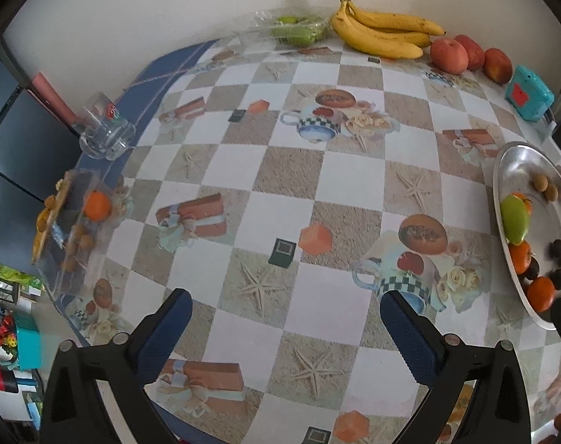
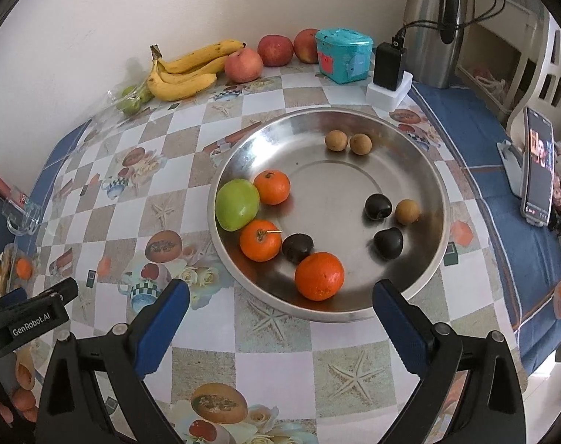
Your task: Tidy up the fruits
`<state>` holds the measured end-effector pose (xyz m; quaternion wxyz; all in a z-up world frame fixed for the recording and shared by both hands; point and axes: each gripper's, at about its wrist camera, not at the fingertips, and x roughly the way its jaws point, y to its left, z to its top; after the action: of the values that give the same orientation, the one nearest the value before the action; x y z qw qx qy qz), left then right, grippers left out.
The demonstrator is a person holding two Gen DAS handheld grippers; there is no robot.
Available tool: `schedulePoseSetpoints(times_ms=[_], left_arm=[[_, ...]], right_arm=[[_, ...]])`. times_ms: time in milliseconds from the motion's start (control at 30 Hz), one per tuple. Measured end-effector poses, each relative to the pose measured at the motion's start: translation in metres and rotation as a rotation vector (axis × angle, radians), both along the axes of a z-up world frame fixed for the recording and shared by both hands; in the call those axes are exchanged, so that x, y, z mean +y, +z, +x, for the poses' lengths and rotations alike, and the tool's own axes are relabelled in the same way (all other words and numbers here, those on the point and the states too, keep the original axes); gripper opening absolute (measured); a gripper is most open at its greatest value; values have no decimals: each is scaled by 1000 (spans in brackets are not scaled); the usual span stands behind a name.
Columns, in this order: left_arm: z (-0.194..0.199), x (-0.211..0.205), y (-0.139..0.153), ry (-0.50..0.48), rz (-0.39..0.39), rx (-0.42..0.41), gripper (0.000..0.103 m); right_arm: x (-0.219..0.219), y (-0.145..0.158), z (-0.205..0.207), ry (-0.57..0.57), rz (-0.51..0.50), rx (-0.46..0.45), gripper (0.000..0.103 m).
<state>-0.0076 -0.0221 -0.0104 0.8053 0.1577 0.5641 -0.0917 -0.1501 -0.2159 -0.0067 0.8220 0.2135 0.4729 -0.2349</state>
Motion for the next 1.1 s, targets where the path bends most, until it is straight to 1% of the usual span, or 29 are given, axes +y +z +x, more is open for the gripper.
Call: schedulePoseSetpoints(times_ms=[300, 1100], left_arm=[[2, 2, -8, 16, 17, 36, 103], [2, 2, -14, 8, 15, 61, 103]], right_arm=[[-8, -3, -2, -23, 5, 19, 99], [-10, -10, -3, -22, 16, 51, 99]])
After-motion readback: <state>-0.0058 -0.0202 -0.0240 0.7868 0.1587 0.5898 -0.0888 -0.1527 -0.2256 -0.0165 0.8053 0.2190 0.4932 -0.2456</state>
